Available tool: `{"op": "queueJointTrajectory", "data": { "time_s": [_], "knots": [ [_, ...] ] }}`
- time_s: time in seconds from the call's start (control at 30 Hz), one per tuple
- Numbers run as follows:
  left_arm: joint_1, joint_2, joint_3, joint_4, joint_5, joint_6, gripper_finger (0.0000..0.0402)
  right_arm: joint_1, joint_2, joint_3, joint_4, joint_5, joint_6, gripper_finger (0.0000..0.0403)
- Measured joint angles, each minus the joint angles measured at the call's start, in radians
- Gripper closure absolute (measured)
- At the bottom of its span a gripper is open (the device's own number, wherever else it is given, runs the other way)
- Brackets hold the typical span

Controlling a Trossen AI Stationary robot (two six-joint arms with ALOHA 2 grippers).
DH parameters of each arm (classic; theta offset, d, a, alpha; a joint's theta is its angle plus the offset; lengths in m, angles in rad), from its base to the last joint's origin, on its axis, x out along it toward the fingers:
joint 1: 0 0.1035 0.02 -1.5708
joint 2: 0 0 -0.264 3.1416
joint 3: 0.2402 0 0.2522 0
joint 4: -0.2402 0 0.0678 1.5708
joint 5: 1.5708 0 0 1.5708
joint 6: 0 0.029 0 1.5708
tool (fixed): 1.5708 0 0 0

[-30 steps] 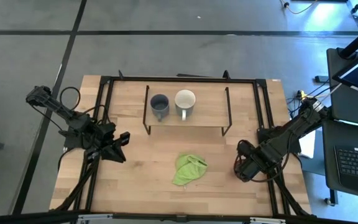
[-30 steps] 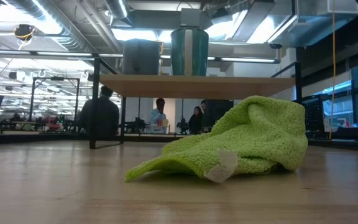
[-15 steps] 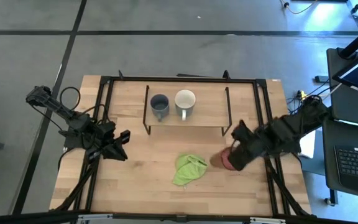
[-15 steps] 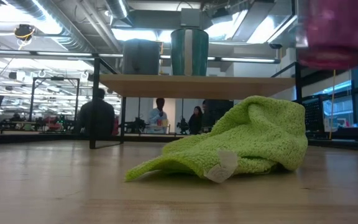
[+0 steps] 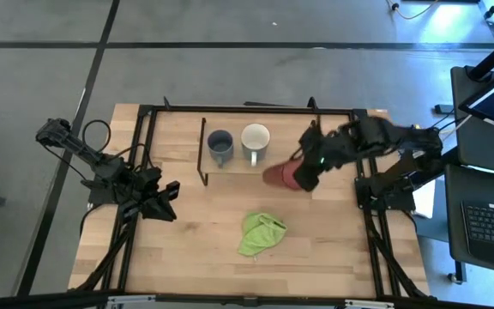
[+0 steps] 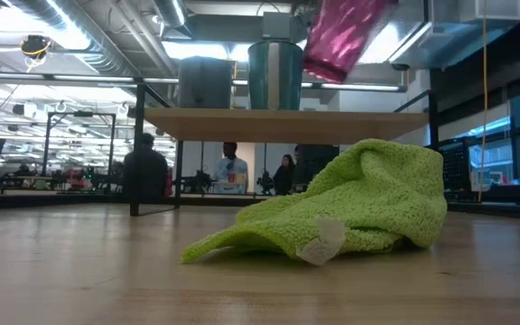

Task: Stack small to large cups/mugs on shelf
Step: Put the red glass on the shelf

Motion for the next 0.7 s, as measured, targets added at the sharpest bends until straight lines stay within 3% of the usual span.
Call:
{"op": "queueJointTrajectory", "data": {
  "time_s": [0.33,0.7],
  "knots": [
    [0.000,0.000,0.000,0.000,0.001,-0.009,0.0362,-0.149,-0.122,-0.078,-0.003,0.008,-0.003,0.0395],
    [0.000,0.000,0.000,0.000,0.001,-0.009,0.0365,-0.324,-0.125,-0.177,-0.001,-0.034,-0.104,0.0392]
  ]
}}
